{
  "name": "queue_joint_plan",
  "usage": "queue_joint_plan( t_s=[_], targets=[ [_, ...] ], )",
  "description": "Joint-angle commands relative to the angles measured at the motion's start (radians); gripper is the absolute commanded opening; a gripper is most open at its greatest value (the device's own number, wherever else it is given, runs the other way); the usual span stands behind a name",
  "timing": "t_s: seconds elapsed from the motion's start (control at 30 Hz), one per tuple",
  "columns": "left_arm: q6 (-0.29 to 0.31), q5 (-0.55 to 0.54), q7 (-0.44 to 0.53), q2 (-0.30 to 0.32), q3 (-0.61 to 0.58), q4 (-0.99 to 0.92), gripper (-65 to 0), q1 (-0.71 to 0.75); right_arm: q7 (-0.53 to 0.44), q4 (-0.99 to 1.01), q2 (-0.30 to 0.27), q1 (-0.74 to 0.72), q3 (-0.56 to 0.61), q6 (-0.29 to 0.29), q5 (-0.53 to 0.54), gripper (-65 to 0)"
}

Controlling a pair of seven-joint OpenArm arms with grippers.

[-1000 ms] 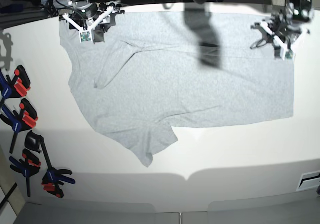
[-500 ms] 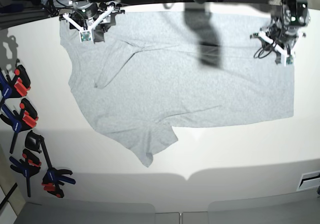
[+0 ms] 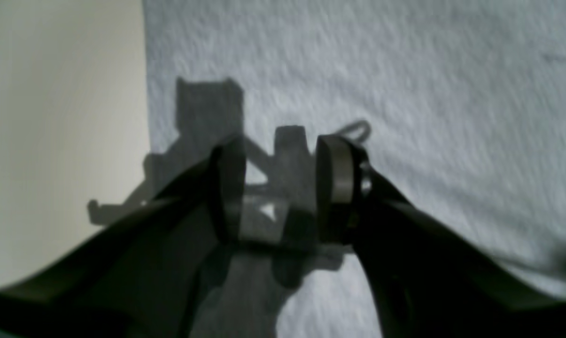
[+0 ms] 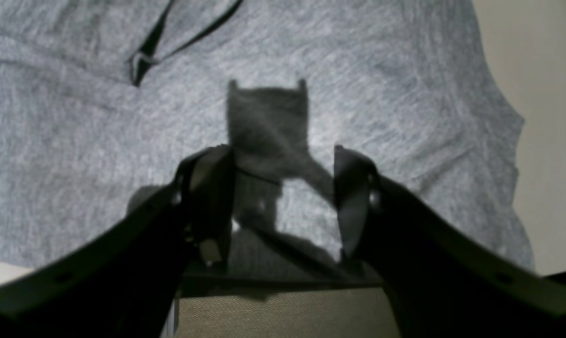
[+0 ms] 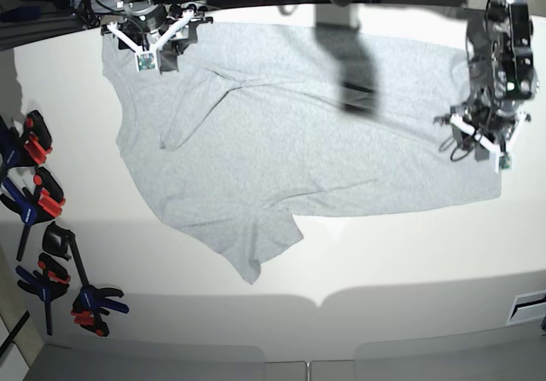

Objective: Fold the T-shirt properly

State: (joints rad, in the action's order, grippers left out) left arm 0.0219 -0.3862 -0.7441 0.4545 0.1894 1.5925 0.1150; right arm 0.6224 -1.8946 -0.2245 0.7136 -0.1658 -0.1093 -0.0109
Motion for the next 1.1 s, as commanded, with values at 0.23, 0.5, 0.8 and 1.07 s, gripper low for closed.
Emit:
queue_joint_plan(
  t_s=[0.23,0.5,0.8,1.07],
  targets=[
    [0.009,0.058,-0.124,0.065,0.006,0.010,-41.9,-0.055,0.049,-0.045,-0.005,0.010,-0.005,0.005,-0.024,-32.7],
    [-0.010,0.028,-0.176,0.124,0.006,0.395,-41.9,0.206,0.057,-0.120,-0.005,0.010,-0.005,0.005,-0.024,-32.7],
    [-0.009,0.038,-0.029,0.019,0.006,0.290,-41.9,0.411,0.056,-0.124,-0.005,0.005,-0.005,0.005,-0.018,-32.7],
    [-0.009,0.106,-0.093,-0.044,0.006,0.085,-41.9,0.407,0.056,-0.124,-0.006,-0.018,-0.005,0.004,-0.013,-32.7]
  ],
)
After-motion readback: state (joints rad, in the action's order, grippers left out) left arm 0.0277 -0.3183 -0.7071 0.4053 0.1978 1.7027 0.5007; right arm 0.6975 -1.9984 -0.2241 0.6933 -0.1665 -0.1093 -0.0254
